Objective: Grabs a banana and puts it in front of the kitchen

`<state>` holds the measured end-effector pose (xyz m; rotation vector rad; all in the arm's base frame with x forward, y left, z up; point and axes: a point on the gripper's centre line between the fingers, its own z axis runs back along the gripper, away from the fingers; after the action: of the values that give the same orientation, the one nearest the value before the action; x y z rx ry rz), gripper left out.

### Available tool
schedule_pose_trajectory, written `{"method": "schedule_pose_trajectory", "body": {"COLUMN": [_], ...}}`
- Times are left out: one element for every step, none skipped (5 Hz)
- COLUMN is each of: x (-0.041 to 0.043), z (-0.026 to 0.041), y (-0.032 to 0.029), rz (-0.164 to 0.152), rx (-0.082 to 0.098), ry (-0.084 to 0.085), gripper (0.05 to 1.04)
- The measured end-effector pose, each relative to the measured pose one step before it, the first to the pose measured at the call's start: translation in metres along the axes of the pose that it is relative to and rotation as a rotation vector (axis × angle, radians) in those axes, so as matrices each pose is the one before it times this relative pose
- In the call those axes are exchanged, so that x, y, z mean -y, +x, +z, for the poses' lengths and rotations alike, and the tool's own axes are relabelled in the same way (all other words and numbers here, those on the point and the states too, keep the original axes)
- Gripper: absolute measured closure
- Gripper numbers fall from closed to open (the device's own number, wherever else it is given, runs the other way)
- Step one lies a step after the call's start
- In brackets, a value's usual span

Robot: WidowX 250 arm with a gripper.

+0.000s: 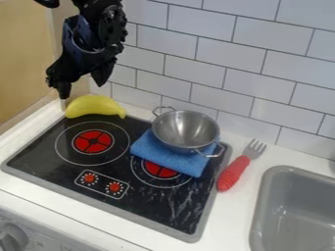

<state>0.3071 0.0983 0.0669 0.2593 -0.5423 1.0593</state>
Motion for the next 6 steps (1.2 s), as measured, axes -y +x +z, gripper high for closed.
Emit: {"method": "schedule_pose_trajectory", "body": {"x": [-0.00814, -0.00366, 0.0071, 0.00305, 0.00782, 0.01286], "z": [-0.00769, -0.00186, 0.00615, -0.00271, -0.00637, -0.01094], "y": [-0.01131, -0.00566, 0.00933, 0.00047, 0.00839, 0.00334], "rz": [-0.001, 0.0826, 0.1104, 0.1493, 0.1847, 0.0973], "rx": [-0.0349, -0.0469, 0.0122, -0.0491, -0.0186, -0.0162], "ry": [0.0334, 0.0332, -0.0012, 0.0362, 0.0609, 0.0248], "gripper": [0.085, 0.085, 0.085, 0.085, 0.085, 0.085]}}
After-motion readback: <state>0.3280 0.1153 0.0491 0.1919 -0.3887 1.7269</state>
